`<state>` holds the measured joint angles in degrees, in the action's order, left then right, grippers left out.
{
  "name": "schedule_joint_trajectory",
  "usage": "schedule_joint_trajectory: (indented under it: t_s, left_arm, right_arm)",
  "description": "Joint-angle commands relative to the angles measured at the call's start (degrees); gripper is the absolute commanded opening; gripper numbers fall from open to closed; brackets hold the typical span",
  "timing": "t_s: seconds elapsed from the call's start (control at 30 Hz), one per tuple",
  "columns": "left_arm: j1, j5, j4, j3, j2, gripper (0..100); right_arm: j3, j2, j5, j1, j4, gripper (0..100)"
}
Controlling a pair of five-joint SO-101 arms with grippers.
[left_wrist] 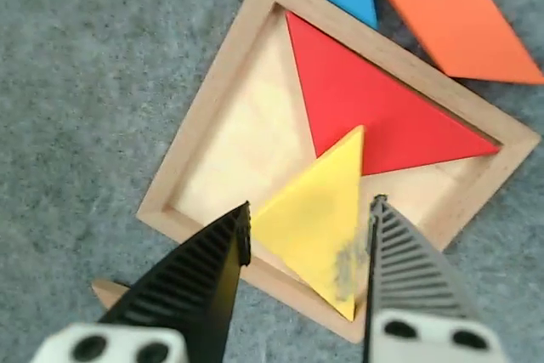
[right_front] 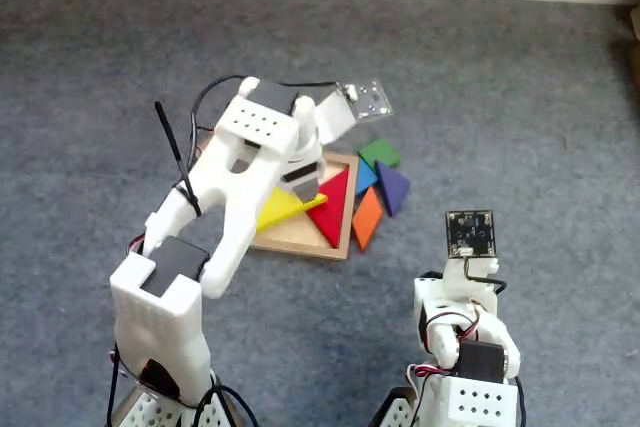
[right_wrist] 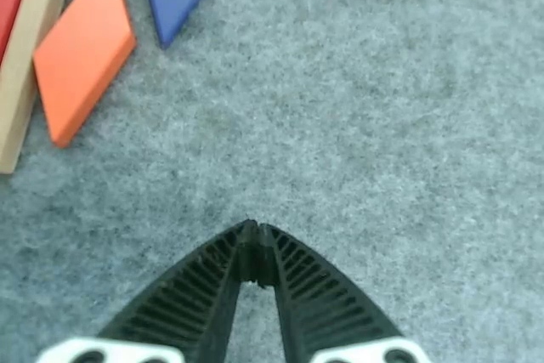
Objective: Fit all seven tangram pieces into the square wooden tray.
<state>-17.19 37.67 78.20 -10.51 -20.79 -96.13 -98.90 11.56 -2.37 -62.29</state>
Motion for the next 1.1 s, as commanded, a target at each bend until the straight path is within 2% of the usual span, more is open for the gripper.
schedule_joint_trajectory:
  t_s: [0.0, 0.13, 0.33, 0.47, 0.87, 1.07]
  left_arm:
    - [0.2, -0.6, -0.5, -3.1, 1.0, 23]
    - [0.6, -4.7, -1.2, -3.1, 0.7, 23]
    - [2.9, -12.9, -9.9, -1.4, 0.4, 15]
    - [2.8, -13.9, -12.5, 2.2, 0.4, 14]
    - [-4.9, -13.7, -11.9, 13.3, 1.0, 13]
    - [-8.0, -13.7, -5.7, 13.1, 1.0, 13]
  right_arm:
    - [-4.6, -0.7, 0.6, -0.7, 0.0, 1.6]
    - [-4.6, -0.7, 0.6, -0.7, 0.0, 1.6]
    - [-4.6, -0.7, 0.6, -0.7, 0.0, 1.6]
    - [-4.6, -0.7, 0.6, -0.7, 0.0, 1.6]
    - [-4.6, -0.7, 0.6, -0.7, 0.0, 1.6]
    - [-4.6, -0.7, 0.6, -0.7, 0.0, 1.6]
